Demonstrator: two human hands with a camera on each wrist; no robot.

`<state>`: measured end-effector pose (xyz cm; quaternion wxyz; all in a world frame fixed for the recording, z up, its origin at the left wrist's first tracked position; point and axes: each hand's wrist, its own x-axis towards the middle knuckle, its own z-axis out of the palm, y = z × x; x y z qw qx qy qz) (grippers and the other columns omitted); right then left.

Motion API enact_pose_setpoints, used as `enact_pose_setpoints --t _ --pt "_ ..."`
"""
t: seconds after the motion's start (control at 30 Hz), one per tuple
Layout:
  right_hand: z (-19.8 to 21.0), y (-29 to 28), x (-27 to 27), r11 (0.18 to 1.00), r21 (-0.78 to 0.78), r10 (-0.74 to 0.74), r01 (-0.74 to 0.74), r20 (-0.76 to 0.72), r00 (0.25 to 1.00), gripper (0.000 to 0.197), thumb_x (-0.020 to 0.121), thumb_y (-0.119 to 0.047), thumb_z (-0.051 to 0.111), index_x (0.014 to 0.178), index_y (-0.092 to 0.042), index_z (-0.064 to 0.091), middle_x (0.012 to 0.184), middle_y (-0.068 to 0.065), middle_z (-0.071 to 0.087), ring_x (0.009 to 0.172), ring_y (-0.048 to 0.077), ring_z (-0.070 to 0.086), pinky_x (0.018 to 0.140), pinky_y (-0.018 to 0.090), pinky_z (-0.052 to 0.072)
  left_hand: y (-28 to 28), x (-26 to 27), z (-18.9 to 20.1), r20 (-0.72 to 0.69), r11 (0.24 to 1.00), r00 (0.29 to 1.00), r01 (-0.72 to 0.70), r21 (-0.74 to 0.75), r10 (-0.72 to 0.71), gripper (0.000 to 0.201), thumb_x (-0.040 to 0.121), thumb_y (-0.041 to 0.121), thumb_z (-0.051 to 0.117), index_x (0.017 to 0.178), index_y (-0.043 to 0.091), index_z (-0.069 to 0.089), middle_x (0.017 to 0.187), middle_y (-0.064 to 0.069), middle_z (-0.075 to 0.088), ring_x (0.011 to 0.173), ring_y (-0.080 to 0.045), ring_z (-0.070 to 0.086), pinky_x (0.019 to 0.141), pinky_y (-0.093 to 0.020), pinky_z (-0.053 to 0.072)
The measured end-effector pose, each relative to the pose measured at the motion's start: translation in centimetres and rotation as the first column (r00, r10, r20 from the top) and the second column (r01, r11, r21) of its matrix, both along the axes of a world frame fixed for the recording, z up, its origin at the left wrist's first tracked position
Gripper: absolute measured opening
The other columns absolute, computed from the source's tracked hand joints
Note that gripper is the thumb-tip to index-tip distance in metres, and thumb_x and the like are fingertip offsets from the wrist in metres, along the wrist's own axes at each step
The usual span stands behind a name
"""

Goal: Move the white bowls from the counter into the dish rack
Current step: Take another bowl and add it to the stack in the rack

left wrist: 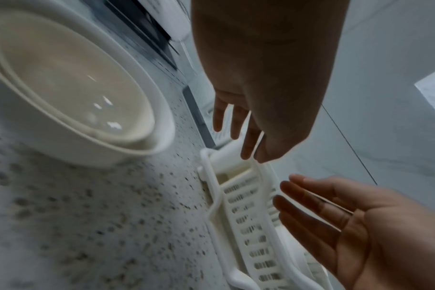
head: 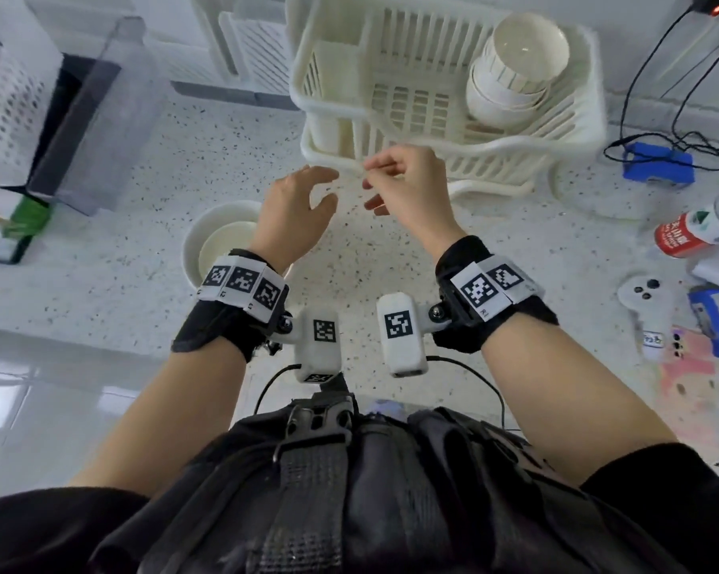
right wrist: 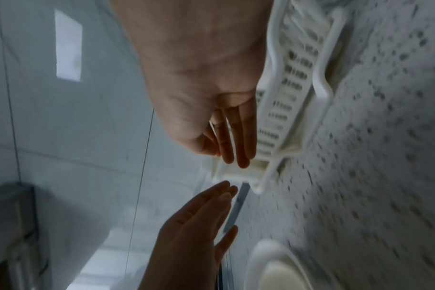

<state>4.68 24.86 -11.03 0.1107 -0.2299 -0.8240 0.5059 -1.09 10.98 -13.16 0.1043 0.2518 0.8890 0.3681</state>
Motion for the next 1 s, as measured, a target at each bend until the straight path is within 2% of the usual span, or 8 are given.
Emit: enact_pose_setpoints --t 0.17,0.4,0.5,0.53,0.6,0.67,0.77,1.0 --pt "-2.0 -7.4 -0.6 0.988 0.026 0.148 -0.150 0.045 0.988 0.016 0.085 -0.004 0.062 0.098 -0.001 0.071 0.095 0.013 0.074 0.082 0.024 0.072 0.080 0.041 0.060 -7.8 0.4 -1.3 0.054 0.985 0.986 -0.156 -0.070 0.160 0.033 0.090 0.015 0.051 0.123 0.014 0.058 0.127 -0.004 0.062 0.112 -0.022 0.058 0.089 -0.023 0.040" --pt "-4.0 -12.7 -1.5 0.951 0.109 0.260 -0.290 0.230 0.938 0.034 0.087 -0.006 0.060 0.120 0.001 0.062 0.121 0.017 0.067 0.112 0.025 0.063 0.099 0.030 0.049 -14.5 0.8 -3.3 0.126 0.958 0.954 -0.255 -0.133 0.271 0.038 0.088 0.008 0.050 0.126 0.007 0.054 0.127 -0.018 0.058 0.112 -0.033 0.055 0.094 -0.038 0.045" --pt "-4.8 -13.4 -2.4 0.934 0.138 0.259 -0.329 0.372 0.891 0.012 0.088 -0.009 0.055 0.094 -0.013 0.065 0.100 0.015 0.067 0.101 0.024 0.064 0.082 0.021 0.050 -15.7 0.9 -4.4 0.152 0.956 0.950 -0.251 -0.151 0.274 0.039 0.088 0.007 0.049 0.127 0.006 0.053 0.117 -0.020 0.063 0.098 -0.035 0.060 0.085 -0.035 0.047" --pt "-5.3 -13.4 -2.9 0.938 0.137 0.243 -0.318 0.396 0.886 0.023 0.088 -0.008 0.053 0.071 -0.023 0.051 0.079 0.008 0.059 0.081 0.018 0.061 0.065 0.014 0.044 -16.0 1.0 -4.8 0.154 0.957 0.950 -0.248 -0.153 0.271 0.038 0.089 0.008 0.049 0.127 0.006 0.053 0.118 -0.019 0.063 0.097 -0.035 0.060 0.082 -0.032 0.045" --pt "-5.9 -13.6 -3.8 0.931 0.159 0.228 -0.328 0.448 0.865 0.037 0.087 -0.006 0.049 0.061 -0.023 0.028 0.064 -0.002 0.037 0.058 0.009 0.040 0.045 0.013 0.028 -16.5 1.0 -5.6 0.160 0.963 0.955 -0.225 -0.150 0.249 0.037 0.090 0.007 0.049 0.126 0.006 0.052 0.123 -0.018 0.060 0.104 -0.033 0.059 0.085 -0.029 0.044" --pt "-6.1 -14.0 -4.5 0.925 0.165 0.216 -0.342 0.512 0.832 0.009 0.088 -0.006 0.046 0.082 -0.011 0.048 0.083 0.008 0.052 0.074 0.021 0.052 0.055 0.016 0.035 -16.6 1.0 -6.1 0.168 0.969 0.960 -0.201 -0.140 0.224 0.037 0.089 0.007 0.051 0.126 0.005 0.052 0.128 -0.016 0.058 0.110 -0.030 0.057 0.090 -0.027 0.042" --pt "-6.8 -14.6 -5.4 0.895 0.198 0.218 -0.399 0.586 0.780 0.035 0.091 -0.003 0.045 0.125 0.003 0.045 0.128 0.021 0.052 0.116 0.035 0.053 0.085 0.035 0.046 -16.6 0.6 -6.4 0.156 0.973 0.964 -0.196 -0.119 0.214 0.037 0.089 0.007 0.053 0.126 0.006 0.052 0.124 -0.015 0.061 0.109 -0.031 0.058 0.094 -0.029 0.041" --pt "-8.4 -14.9 -6.5 0.894 0.242 0.184 -0.378 0.572 0.800 0.029 0.090 0.001 0.045 0.118 0.002 0.050 0.127 0.024 0.054 0.116 0.036 0.054 0.092 0.040 0.047 -16.6 0.0 -7.2 0.129 0.985 0.983 -0.115 -0.126 0.131 0.043 0.091 0.007 0.050 0.133 0.006 0.043 0.150 -0.012 0.034 0.109 -0.036 0.057 0.094 -0.035 0.042"
